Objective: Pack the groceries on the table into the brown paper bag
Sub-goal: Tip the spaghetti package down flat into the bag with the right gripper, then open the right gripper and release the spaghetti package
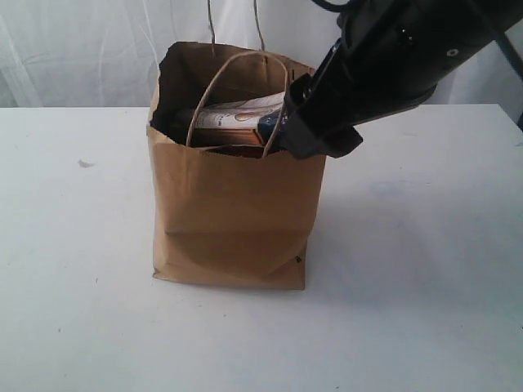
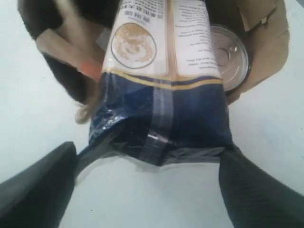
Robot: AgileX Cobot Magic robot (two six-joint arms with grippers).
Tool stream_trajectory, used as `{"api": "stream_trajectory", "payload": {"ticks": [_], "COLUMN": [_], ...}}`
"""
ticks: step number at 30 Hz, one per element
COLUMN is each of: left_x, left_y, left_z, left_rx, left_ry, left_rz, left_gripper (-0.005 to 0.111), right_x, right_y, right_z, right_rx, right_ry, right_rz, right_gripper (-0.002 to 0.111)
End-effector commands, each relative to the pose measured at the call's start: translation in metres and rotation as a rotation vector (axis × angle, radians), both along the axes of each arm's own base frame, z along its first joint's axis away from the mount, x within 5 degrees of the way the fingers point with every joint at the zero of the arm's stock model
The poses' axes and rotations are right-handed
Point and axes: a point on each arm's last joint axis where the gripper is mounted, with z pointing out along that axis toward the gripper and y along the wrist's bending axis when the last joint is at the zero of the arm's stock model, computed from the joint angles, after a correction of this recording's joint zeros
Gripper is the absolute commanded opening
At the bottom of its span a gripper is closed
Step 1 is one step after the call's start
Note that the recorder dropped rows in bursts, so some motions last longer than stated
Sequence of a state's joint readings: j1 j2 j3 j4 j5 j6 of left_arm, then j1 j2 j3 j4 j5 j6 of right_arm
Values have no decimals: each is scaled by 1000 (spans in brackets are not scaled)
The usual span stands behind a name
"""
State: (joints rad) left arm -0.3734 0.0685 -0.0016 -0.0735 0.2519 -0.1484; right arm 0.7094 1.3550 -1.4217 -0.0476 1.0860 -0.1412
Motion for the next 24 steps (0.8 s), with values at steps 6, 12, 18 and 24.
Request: {"api": "stream_trajectory", "payload": {"ticks": [6,12,18,24], "left_x": [0,0,0,0], "left_y": [0,0,0,0], "left_z": [0,0,0,0], "left_rx": [-3,-3,-3,-3], "left_ry": [-3,-3,-3,-3], "left_rz": [5,5,5,5], "left_gripper": [0,0,0,0], "right_x": [-1,-4,-11,-12], "right_y": [-1,-4,-10,-10], "right_z": [6,11,20,21], "right_rx": [18,33,55,60], "right_ry": [-27,-45,-71,-77], "right_rz": [10,10,10,10], "right_gripper": [75,75,75,75]}}
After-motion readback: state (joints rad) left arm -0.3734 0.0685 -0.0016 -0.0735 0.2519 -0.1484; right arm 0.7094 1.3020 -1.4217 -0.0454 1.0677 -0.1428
